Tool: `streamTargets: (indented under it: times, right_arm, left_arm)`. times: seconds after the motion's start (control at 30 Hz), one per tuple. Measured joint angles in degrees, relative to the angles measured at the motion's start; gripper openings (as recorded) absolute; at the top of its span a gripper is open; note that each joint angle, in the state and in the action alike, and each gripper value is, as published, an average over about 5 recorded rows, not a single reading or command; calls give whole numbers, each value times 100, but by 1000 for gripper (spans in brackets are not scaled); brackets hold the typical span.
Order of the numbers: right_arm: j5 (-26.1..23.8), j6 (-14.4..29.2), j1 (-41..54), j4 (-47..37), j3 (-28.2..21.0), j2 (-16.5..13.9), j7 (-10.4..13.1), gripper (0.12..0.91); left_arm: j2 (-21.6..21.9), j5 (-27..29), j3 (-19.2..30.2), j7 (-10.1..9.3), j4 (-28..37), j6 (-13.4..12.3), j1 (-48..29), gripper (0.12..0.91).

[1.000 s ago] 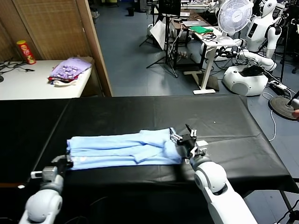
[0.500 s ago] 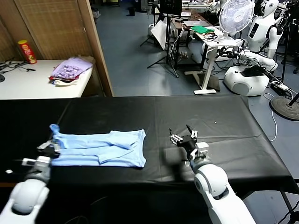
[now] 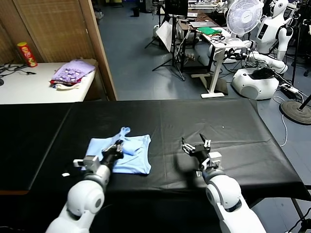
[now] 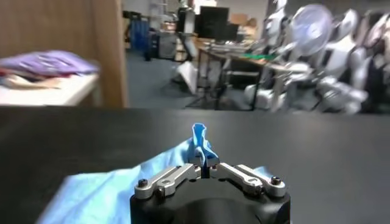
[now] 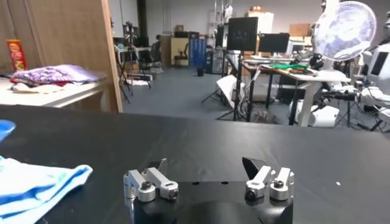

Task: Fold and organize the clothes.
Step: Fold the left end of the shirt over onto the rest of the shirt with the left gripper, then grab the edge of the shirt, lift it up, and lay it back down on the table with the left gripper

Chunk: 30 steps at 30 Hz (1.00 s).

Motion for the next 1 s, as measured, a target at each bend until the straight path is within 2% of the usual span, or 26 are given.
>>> streamTargets:
  times: [0.27, 0.37, 0.5, 0.6, 0.7, 0.83, 1.0]
  right_arm:
    - [-8, 11, 31, -46, -99, 12, -103, 798]
    - [-10, 9, 39, -66, -142, 11, -126, 798]
    - [-12, 6, 47, -87, -190, -14, -155, 798]
    - [-11, 6, 70, -108, -215, -34, -173, 798]
    - [-7, 8, 101, -126, -248, -36, -189, 798]
    - [1, 11, 133, -153, -283, -32, -196, 798]
    - [8, 12, 124, -158, -301, -34, -200, 798]
  left_arm:
    - [-247, 419, 98, 253, 204, -189, 50, 170]
    - [-336, 232, 79, 401, 201, -327, 81, 285]
    - [-420, -365, -40, 653, 181, -551, 156, 517]
    - [-347, -795, -227, 716, 230, -683, 235, 676]
    - [-162, -1219, -532, 709, 338, -746, 334, 774]
    - [146, -1687, -1063, 697, 535, -795, 455, 796]
    - [423, -2014, -1579, 684, 828, -827, 484, 798]
